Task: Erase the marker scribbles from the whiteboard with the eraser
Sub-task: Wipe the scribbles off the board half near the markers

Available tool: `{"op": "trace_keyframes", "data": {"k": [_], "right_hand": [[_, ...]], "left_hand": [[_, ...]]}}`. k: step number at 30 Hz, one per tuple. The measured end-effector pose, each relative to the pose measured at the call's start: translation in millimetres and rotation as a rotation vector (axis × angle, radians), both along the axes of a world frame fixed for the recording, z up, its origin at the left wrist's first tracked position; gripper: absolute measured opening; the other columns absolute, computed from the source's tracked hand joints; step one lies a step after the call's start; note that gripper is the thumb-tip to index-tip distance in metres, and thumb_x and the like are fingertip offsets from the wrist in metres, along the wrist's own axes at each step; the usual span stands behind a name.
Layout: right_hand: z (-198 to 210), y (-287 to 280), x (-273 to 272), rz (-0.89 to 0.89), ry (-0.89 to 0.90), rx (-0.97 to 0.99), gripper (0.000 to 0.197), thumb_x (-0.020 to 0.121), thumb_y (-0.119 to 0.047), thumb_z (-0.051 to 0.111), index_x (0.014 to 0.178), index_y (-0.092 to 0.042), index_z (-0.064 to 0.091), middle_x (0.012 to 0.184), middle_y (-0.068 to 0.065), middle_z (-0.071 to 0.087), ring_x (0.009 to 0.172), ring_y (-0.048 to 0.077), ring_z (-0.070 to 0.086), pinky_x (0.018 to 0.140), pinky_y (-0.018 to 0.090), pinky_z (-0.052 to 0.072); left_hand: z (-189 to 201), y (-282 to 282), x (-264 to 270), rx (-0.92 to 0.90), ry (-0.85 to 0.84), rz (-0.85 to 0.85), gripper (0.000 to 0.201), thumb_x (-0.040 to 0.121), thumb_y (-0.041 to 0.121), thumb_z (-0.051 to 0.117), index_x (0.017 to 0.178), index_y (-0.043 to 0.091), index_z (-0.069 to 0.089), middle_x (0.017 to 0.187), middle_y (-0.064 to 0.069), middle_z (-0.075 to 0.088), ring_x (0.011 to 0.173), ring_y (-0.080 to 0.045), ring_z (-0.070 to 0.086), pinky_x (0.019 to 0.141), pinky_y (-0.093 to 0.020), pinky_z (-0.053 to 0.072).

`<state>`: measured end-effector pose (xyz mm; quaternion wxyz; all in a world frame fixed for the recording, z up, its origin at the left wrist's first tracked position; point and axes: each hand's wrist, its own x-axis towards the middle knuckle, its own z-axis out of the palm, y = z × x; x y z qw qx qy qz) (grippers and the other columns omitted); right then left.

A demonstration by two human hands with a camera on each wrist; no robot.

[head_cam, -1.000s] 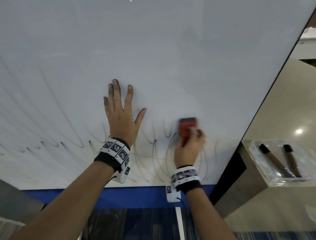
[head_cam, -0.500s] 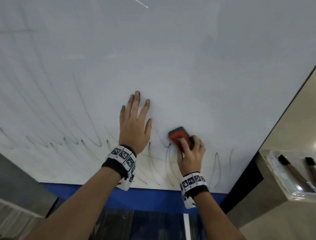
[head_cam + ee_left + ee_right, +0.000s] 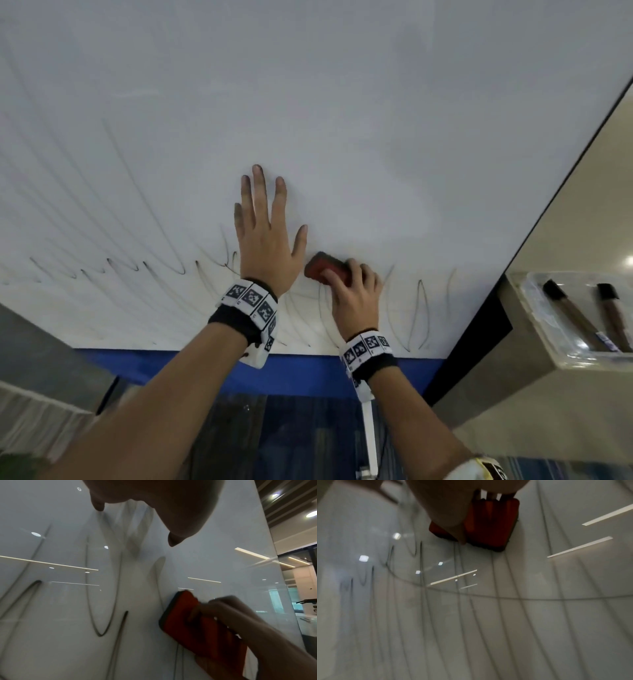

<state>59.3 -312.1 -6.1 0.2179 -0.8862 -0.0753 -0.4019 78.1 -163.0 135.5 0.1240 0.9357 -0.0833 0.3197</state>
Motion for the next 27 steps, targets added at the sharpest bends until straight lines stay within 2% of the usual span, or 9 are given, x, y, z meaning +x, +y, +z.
{"op": "trace_keyframes", "data": {"k": [2,7,9,13,16,19,23,25,27], "right_hand": [[-1.8,-21.3,0.8,-0.004,0.005,-0.009,0.049,0.078,-0.001,0.077,0.115,-0.029,0.062,0.126,0.018,0.056,0.109,0.039,0.05,0.094,0.054,0.044],[22.2,-98.7,6.3,-0.255,-0.123,0.662,0.047,0.087,-0.014,0.074,0.129,-0.01,0.052,0.131,0.025,0.046,0.117,0.038,0.046,0.102,0.042,0.039],[13.3,-120.3,12.0,-0.31,-0.192,0.805,0.05,0.091,-0.016,0.069,0.134,-0.003,0.048,0.129,0.023,0.046,0.118,0.035,0.047,0.103,0.036,0.039],[-25.9,-142.2,10.9,-0.483,-0.221,1.069,0.055,0.095,-0.014,0.061,0.144,0.0,0.041,0.131,0.027,0.045,0.119,0.041,0.047,0.108,0.043,0.041],[-22.4,-136.8,15.4,-0.563,-0.239,1.202,0.054,0.095,-0.01,0.06,0.145,0.0,0.041,0.132,0.029,0.045,0.118,0.038,0.046,0.103,0.028,0.035],[-9.7,-95.1,20.8,-0.478,-0.252,1.024,0.052,0.092,-0.009,0.066,0.139,-0.004,0.046,0.133,0.028,0.047,0.119,0.035,0.045,0.103,0.031,0.032],[-17.3,-37.2,12.5,-0.173,-0.098,0.553,0.041,0.088,-0.011,0.067,0.123,-0.022,0.051,0.134,0.021,0.043,0.119,0.037,0.044,0.102,0.042,0.037],[-24.5,-45.2,11.8,-0.092,-0.088,0.298,0.036,0.089,-0.014,0.07,0.117,-0.028,0.053,0.132,0.016,0.041,0.117,0.036,0.044,0.099,0.049,0.043],[-39.4,-74.3,11.3,-0.117,-0.065,0.2,0.038,0.086,-0.012,0.072,0.116,-0.027,0.054,0.131,0.016,0.041,0.116,0.036,0.044,0.097,0.051,0.043]], "left_hand": [[-0.6,-3.2,-0.4,-0.005,-0.027,0.015,0.076,0.099,0.042,0.053,0.16,0.017,0.017,0.169,-0.015,-0.001,0.157,-0.035,0.0,0.123,-0.06,0.015],[10.6,-21.6,5.6,0.044,-0.182,-0.094,0.063,0.102,0.038,0.053,0.157,0.021,0.029,0.168,-0.017,0.01,0.157,-0.034,0.007,0.122,-0.063,0.014],[7.8,-38.7,7.0,0.091,-0.156,-0.146,0.063,0.102,0.042,0.052,0.158,0.023,0.029,0.168,-0.016,0.009,0.157,-0.034,0.005,0.121,-0.064,0.013],[-7.6,-53.0,10.9,0.115,-0.093,-0.112,0.07,0.102,0.055,0.049,0.16,0.026,0.023,0.169,-0.015,0.002,0.157,-0.033,-0.002,0.121,-0.066,0.011],[-13.0,-53.1,16.7,0.14,-0.108,-0.096,0.072,0.102,0.055,0.048,0.161,0.024,0.022,0.168,-0.016,0.003,0.157,-0.035,-0.001,0.12,-0.067,0.012],[-18.8,-59.3,18.7,0.13,-0.118,-0.066,0.073,0.102,0.054,0.049,0.161,0.022,0.021,0.168,-0.019,0.005,0.156,-0.038,0.001,0.12,-0.068,0.011],[-26.0,-71.0,20.8,0.077,-0.134,-0.037,0.072,0.103,0.049,0.048,0.161,0.019,0.017,0.166,-0.025,0.007,0.154,-0.044,0.004,0.12,-0.068,0.009],[-29.2,-73.7,22.2,0.058,-0.15,-0.038,0.072,0.103,0.047,0.048,0.16,0.016,0.017,0.165,-0.029,0.009,0.153,-0.046,0.005,0.121,-0.068,0.008],[-32.6,-76.3,25.3,0.048,-0.168,-0.025,0.073,0.103,0.048,0.049,0.16,0.013,0.019,0.163,-0.032,0.011,0.152,-0.05,0.008,0.121,-0.068,0.007]]}}
